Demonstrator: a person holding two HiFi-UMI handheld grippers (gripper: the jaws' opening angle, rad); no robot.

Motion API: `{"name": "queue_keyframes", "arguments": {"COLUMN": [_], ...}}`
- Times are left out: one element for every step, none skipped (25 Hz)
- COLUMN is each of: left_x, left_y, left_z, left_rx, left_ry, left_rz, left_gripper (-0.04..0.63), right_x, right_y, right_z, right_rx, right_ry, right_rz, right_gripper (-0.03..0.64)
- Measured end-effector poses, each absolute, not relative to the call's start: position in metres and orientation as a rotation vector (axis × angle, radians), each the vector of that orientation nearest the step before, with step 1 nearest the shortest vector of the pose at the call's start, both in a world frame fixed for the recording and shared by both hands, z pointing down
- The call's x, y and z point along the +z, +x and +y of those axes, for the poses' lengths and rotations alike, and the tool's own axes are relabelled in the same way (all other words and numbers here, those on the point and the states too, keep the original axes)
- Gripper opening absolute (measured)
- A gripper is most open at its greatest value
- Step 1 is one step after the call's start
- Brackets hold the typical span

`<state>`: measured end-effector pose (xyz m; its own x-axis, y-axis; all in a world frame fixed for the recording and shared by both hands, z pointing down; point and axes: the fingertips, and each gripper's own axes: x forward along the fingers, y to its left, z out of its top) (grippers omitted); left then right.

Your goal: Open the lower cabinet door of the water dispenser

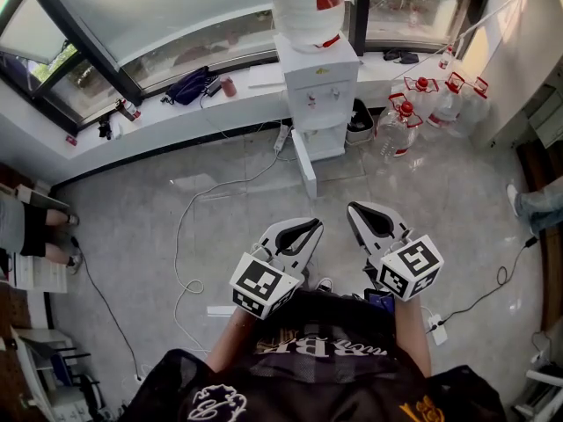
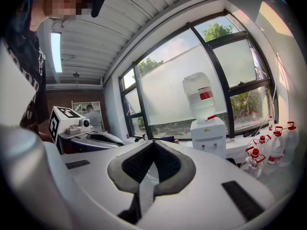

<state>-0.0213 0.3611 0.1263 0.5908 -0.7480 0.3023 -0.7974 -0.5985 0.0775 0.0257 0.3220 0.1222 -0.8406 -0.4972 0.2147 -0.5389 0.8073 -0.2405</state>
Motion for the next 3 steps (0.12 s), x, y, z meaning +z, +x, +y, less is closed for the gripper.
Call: {"name": "queue_keyframes", "arguments": {"left_x": [0.1264, 0.1263, 0.1261], "left_y": [-0.0200, -0.0188, -0.0176], "left_z": [0.3610, 0.3608, 0.3605], "left_rx": [0.357, 0.359, 0.361], "left_ry": [2.618, 2.621, 2.624], "left_rz": [-1.285, -1.284, -1.283], "left_gripper": [0.026, 0.026, 0.026], "right_x": [0.1217, 0.1213, 0.1209], "right_y": [0.0271, 0.0282, 0.0293], "right_z": [0.3213, 0.3206, 0.3198], "right_rx": [0.439, 0.434, 0.429], "right_ry": [0.825, 0.825, 0.824], "right_rz": [-2.849, -2.848, -2.848], "right_gripper": [0.014, 0.014, 0.014]}}
